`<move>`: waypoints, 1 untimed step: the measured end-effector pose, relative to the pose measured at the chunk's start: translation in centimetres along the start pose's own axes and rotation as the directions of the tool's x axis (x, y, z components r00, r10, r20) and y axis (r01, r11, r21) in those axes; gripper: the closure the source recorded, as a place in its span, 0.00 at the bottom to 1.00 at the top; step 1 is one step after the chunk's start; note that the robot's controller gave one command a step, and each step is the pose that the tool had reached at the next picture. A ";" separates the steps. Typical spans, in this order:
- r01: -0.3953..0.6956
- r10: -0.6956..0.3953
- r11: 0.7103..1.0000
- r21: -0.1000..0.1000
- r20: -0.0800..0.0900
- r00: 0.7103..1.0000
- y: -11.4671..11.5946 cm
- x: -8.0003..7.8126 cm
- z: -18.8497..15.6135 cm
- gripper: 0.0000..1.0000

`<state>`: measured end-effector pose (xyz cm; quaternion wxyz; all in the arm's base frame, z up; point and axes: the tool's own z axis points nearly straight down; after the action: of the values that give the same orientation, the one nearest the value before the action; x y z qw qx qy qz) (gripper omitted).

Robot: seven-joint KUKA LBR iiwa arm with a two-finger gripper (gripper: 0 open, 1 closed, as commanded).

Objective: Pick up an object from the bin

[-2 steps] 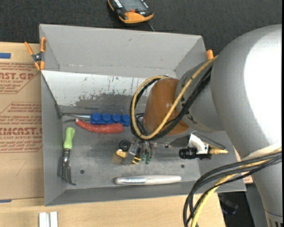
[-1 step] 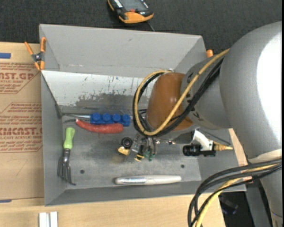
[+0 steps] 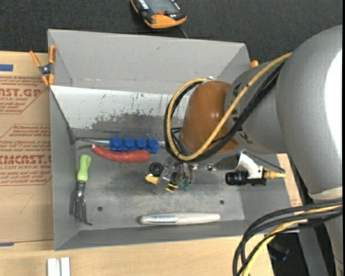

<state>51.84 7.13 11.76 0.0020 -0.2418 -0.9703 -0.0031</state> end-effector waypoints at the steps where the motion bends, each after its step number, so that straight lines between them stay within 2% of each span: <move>1: 0.000 0.000 1.000 0.001 -0.001 1.000 0.0 0.0 -1.4 1.00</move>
Offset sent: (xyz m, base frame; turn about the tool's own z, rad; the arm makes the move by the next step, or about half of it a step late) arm -0.0002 -0.0002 0.0324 0.0000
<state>51.80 7.13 13.16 0.0027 -0.2418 -0.9703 -0.0029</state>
